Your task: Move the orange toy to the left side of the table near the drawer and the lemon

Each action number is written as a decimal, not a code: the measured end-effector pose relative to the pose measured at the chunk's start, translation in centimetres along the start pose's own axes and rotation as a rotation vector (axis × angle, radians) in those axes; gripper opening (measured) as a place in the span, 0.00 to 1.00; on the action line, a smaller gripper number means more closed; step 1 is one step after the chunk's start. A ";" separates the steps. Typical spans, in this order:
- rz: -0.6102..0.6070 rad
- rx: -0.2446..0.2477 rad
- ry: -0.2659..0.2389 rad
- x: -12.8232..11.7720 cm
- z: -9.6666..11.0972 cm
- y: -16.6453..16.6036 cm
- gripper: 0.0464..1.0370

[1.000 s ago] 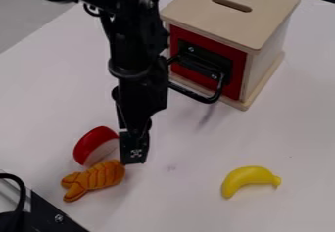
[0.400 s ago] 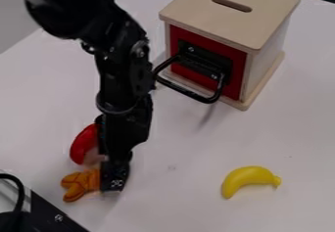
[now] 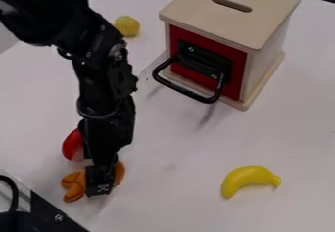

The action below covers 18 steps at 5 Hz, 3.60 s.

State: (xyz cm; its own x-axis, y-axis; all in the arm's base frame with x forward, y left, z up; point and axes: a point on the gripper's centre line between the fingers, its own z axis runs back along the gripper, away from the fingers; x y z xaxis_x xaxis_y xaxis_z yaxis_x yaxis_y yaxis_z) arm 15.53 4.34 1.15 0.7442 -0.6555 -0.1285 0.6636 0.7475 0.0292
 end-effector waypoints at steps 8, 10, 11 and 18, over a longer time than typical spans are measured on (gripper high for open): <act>-0.008 0.051 -0.137 -0.2 8.5 7.3 0.36; 0.070 0.058 -0.131 0.8 8.2 14.2 0.36; 0.116 0.058 -0.159 1.4 7.4 17.3 0.36; 0.062 -0.040 -0.125 2.9 -0.3 20.0 0.42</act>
State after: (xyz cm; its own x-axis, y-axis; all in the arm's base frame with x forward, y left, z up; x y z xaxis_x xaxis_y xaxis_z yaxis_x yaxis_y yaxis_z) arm 30.93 17.40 1.06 0.7893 -0.6140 -0.0030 0.6140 0.7893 -0.0071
